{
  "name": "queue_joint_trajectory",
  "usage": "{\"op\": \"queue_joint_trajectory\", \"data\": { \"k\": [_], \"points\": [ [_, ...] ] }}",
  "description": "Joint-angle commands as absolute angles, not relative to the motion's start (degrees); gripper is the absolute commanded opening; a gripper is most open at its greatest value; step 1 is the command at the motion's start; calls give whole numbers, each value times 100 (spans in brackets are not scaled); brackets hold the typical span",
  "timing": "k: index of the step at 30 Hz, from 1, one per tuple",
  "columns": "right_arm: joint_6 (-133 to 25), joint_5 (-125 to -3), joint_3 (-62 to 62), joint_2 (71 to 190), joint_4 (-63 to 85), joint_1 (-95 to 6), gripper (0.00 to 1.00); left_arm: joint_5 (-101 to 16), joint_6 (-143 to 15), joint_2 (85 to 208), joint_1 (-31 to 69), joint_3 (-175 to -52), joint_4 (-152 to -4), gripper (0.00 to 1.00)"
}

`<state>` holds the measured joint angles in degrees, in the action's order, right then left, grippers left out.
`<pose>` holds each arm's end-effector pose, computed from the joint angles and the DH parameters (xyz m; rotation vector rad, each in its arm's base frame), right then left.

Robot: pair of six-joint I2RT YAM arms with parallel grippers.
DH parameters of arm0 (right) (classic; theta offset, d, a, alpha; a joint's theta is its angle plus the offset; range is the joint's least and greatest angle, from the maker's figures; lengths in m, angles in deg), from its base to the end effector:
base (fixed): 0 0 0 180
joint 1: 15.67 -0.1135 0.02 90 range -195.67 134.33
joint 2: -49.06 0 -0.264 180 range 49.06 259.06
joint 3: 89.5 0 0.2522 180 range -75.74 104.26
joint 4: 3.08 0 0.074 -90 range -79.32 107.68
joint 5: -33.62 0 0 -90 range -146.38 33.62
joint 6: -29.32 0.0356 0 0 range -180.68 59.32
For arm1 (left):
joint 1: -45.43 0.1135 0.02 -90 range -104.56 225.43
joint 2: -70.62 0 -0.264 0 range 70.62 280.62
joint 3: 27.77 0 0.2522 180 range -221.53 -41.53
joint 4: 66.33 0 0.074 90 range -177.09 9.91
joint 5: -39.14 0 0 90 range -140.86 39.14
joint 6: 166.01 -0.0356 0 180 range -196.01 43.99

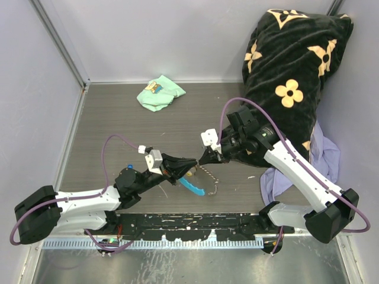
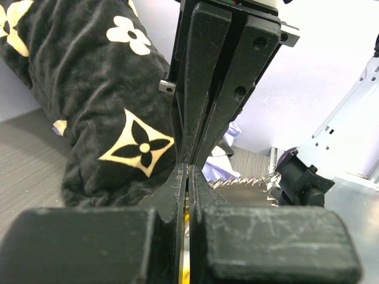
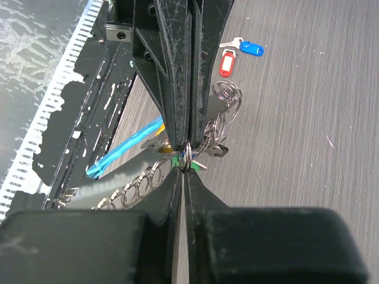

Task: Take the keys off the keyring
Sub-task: Remove the key from the keyring.

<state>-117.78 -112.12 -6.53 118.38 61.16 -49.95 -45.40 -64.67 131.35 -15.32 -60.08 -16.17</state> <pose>0.1748 0.1547 0.3473 -1.8025 1.1969 0.9514 0.1018 -0.1887 0.2643 0.6128 1.1180 -1.1531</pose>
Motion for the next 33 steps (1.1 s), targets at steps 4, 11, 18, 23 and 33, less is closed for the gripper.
{"op": "queue_joint_trajectory", "data": {
  "k": [4,11,18,23,33],
  "points": [
    [-11434,-11488,-640,11629,5884,-5026,20,-4702,-6476,13097,-1558,-6281,-1030,0],
    [-11211,-11754,-563,11631,5875,-4914,22,-4603,-6498,13086,-1556,-6289,-1081,0],
    [-11066,-11855,-597,11690,5780,-4898,22,-4608,-6543,13015,-1556,-6266,-1178,0],
    [-10951,-11897,-691,11746,5629,-4898,18,-4562,-6538,13030,-1556,-6279,-1194,0],
    [-11089,-11590,-625,11739,5799,-4898,1,-4473,-6508,12942,-1555,-6238,-1309,0]
  ]
}}
